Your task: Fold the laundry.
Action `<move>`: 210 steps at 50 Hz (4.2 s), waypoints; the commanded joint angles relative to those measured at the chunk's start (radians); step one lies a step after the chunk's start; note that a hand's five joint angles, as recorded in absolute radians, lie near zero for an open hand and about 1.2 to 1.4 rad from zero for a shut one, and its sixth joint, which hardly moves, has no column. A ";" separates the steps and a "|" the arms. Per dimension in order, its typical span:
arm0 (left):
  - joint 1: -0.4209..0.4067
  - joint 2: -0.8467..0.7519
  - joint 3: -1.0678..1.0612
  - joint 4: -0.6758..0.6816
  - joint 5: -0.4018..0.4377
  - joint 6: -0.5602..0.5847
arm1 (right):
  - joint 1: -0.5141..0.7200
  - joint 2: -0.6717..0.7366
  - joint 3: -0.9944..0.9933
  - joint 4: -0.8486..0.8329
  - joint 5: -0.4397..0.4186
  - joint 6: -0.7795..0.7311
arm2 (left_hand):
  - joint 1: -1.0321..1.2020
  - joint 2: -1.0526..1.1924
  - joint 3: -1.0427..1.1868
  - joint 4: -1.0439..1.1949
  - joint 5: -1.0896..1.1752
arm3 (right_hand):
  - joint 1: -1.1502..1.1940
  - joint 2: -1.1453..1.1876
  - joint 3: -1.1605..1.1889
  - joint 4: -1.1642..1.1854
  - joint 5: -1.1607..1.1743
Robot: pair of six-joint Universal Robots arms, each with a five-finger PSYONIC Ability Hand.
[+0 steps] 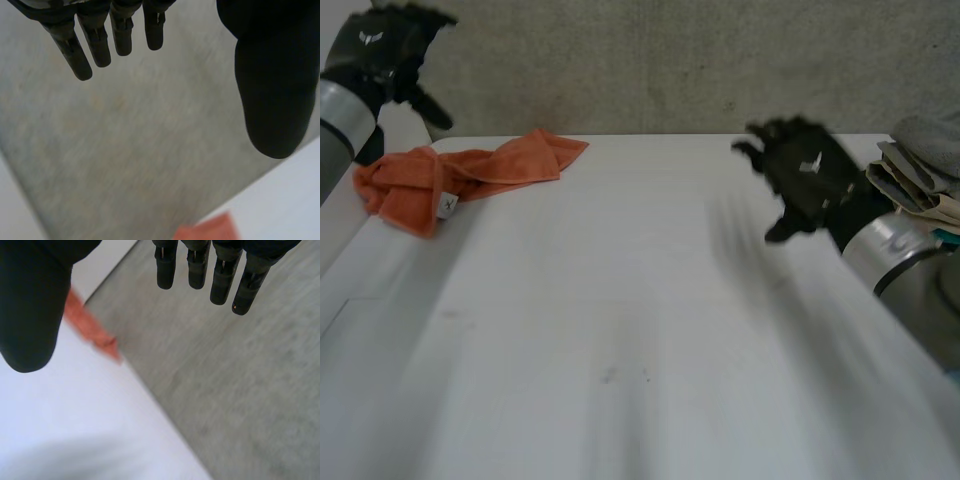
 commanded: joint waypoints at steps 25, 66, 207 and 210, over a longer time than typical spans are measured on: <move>0.180 -0.805 0.599 0.005 0.076 0.341 | 0.024 0.066 0.170 0.050 0.175 -0.265 | 0.220 0.205 0.200 0.207 0.188 | -0.027 -0.047 -0.040 -0.060 -0.060; -0.066 -0.094 -0.179 0.395 0.068 0.138 | 0.016 0.054 0.164 0.052 0.186 -0.265 | 1.206 1.191 1.186 1.193 1.174 | -0.027 -0.047 -0.040 -0.060 -0.060; -0.116 -0.207 -0.144 0.169 0.095 0.303 | 0.033 0.029 -0.088 0.489 0.161 0.180 | 0.088 0.073 0.068 0.075 0.056 | -0.027 -0.047 -0.040 -0.060 -0.060; -0.102 -0.289 -0.061 0.148 0.118 0.375 | 0.111 0.095 -0.129 0.469 0.158 0.200 | 0.088 0.073 0.068 0.075 0.056 | -0.027 -0.047 -0.040 -0.060 -0.060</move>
